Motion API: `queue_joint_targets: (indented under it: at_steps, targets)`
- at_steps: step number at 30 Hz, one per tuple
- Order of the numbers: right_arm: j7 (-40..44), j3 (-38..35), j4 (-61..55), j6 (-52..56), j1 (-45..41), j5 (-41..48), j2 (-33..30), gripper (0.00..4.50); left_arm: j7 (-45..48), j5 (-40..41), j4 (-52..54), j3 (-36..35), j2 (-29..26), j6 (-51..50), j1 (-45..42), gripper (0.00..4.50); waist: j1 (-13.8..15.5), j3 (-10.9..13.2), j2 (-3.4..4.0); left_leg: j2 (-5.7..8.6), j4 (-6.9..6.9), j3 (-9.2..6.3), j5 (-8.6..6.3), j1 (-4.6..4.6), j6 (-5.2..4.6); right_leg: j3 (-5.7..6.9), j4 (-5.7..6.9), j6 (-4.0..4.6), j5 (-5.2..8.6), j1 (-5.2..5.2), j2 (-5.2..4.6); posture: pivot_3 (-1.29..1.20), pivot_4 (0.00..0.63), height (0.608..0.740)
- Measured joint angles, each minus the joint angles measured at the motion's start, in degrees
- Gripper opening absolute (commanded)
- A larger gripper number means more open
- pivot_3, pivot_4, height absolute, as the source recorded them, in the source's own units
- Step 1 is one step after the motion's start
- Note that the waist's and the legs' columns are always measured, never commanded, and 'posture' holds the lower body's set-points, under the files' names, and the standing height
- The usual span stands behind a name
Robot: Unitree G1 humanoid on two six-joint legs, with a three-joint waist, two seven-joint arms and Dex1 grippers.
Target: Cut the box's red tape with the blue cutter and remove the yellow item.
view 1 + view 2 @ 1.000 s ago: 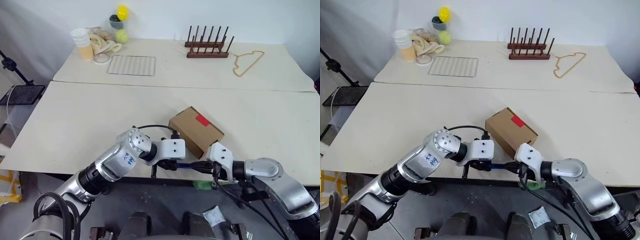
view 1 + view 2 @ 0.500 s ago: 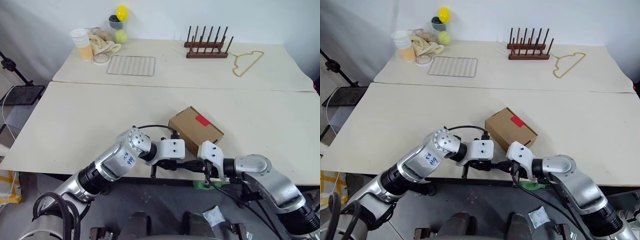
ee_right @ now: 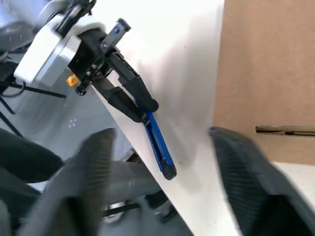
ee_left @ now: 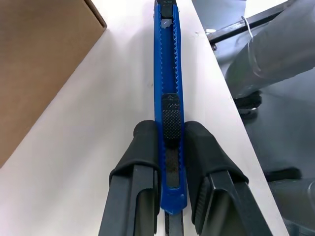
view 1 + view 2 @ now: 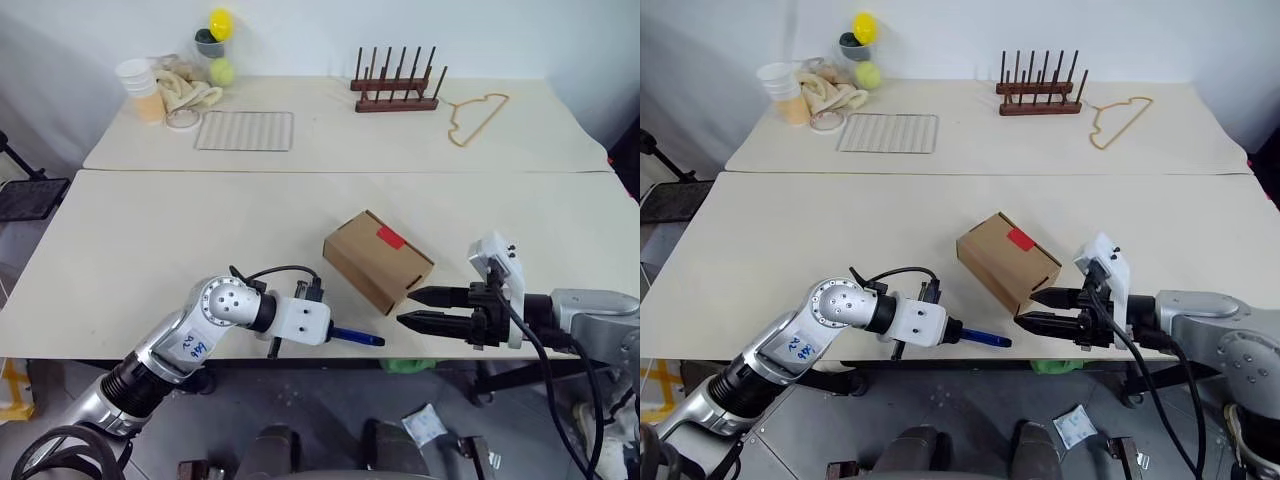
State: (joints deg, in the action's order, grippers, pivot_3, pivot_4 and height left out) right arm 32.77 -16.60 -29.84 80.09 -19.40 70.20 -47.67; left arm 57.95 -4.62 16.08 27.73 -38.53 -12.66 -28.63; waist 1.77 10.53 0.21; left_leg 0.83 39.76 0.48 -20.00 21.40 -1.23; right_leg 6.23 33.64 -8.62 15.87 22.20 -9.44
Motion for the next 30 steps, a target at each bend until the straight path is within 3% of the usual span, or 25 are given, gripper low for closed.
queue_joint_targets:
  at_steps: [1, 6, 14, 28, 30]
  targets:
    - [-2.38, 0.04, 0.86, 1.12, -0.64, 3.08, 0.17, 4.48, -0.04, 0.06, 0.0, -0.46, 0.46, 0.08, 0.0, 0.47, 0.16, 0.0, 0.0, 0.04, 0.0, 0.0, 0.01, 0.07, -0.01, 0.0, 0.01, -0.01, 0.0, 0.06, -0.01, 0.0, 0.15, 0.74]
    - [-17.78, 5.2, 4.83, 2.17, -0.92, 16.96, 0.61, 4.48, -0.14, 1.04, 0.02, -2.0, 3.85, 2.12, -0.88, 0.47, 0.48, 0.01, -0.02, 0.15, 0.02, 0.15, 0.02, 0.2, -0.05, 0.01, 0.03, -0.05, -0.03, 0.19, -0.05, 0.0, 0.15, 0.74]
    - [-38.85, 15.98, 8.73, -7.57, -1.86, 33.4, -3.17, 4.48, 2.22, 1.46, 0.52, -1.87, 5.5, 1.41, -1.67, 0.47, 0.09, 0.02, -0.02, 0.3, 0.07, 0.25, 0.04, 0.18, -0.08, 0.01, 0.11, -0.06, -0.03, 0.23, -0.02, 0.0, 0.15, 0.74]
    - [-44.85, 23.38, 10.94, -13.95, -1.99, 39.62, -4.32, 4.48, 3.36, 0.82, 0.5, -1.77, 6.51, 0.66, -3.01, 0.47, 0.05, 0.03, -0.03, 0.13, 0.07, 0.24, 0.03, 0.2, -0.1, 0.01, 0.09, -0.07, -0.03, 0.23, -0.01, 0.0, 0.15, 0.74]
    - [-44.98, 23.69, 11.34, -14.44, -1.99, 39.87, -4.32, 4.1, 3.38, 0.64, 0.51, -1.77, 6.58, 0.49, -3.01, 0.47, 0.04, 0.03, -0.03, 0.11, 0.07, 0.25, 0.03, 0.2, -0.1, 0.01, 0.09, -0.07, -0.03, 0.23, -0.01, 0.0, 0.15, 0.74]
